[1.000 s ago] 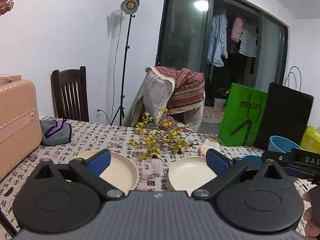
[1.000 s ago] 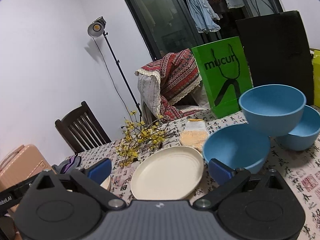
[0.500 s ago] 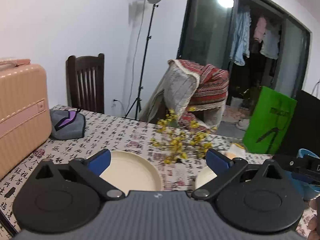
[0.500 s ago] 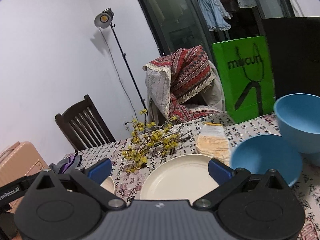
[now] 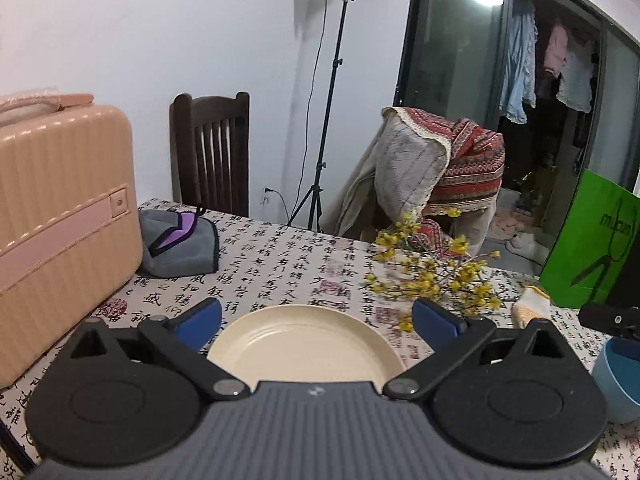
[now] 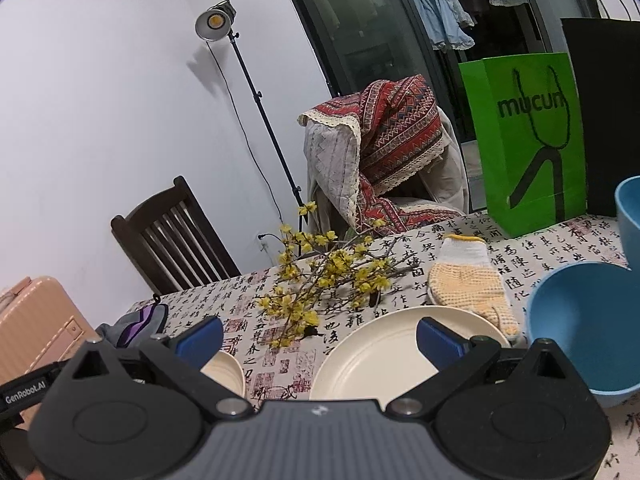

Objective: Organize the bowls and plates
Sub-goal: 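Lower the left gripper to a cream plate rim while the right lowers beside it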

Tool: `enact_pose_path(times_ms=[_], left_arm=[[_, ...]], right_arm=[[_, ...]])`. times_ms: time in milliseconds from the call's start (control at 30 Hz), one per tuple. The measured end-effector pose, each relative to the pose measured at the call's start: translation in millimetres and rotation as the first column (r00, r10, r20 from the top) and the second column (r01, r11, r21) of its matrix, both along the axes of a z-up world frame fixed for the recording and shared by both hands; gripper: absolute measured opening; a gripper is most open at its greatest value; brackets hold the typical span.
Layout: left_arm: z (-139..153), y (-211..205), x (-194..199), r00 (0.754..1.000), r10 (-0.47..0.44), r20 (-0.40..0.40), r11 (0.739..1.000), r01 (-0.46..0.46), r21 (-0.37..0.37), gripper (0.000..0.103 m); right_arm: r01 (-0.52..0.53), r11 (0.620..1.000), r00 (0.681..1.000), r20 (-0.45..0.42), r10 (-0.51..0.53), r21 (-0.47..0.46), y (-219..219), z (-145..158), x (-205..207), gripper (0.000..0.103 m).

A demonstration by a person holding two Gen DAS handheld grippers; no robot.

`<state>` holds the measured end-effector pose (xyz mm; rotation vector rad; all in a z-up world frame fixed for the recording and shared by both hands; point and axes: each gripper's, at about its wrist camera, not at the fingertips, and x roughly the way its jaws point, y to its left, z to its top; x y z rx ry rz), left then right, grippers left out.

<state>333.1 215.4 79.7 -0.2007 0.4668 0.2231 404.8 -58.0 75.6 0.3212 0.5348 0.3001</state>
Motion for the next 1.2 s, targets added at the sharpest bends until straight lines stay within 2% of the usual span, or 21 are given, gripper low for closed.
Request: enact_pose_path(times_ms=[133,333,567,633,767,967,1100,1200], left_arm=[[-8,15,2,1.000,0.020,0.002,1.000,-0.020,-0.002,0.103],[-25,38,6,0.997,0.074,0.030,0.997,-0.074,-0.005,0.103],[-45,55,14,0.997,0.081,0.004,0.997,-0.080,-0.017,0.103],[-51,59,15,0.996,0.094,0.004,0.995,-0.094,-0.024,0.103],[-65,64,22,0.991,0.129,-0.031,0.991,-0.129,-0.028,0.103],[-76,75,31,0.987,0.144,-0.067,0.987,-0.148,-0.055,0.103],[-84,83,33,0.984,0.151,-0.090,0.985,-0.158,-0.076,0.103],[-87,87,34,0.983,0.151,-0.101,0.982,-0.161,-0.097,0.103]], right_arm=[[-0.045,0.999,0.999,-0.013,0.046,0.016,9,-5,11,0.103],[-0.058,0.998,0.998,-0.015,0.058,-0.012,29,-11,14,0.103],[-0.081,0.995,0.996,-0.029,0.079,-0.056,55,-18,20,0.103],[-0.095,0.995,0.995,-0.046,0.093,-0.037,60,-21,24,0.103],[-0.154,0.985,0.983,-0.084,0.160,0.081,65,-27,35,0.103],[-0.164,0.986,0.982,-0.096,0.163,-0.006,95,-34,44,0.103],[-0.164,0.986,0.979,-0.118,0.166,0.028,106,-43,50,0.103],[-0.142,0.990,0.982,-0.127,0.140,-0.008,118,-52,54,0.102]])
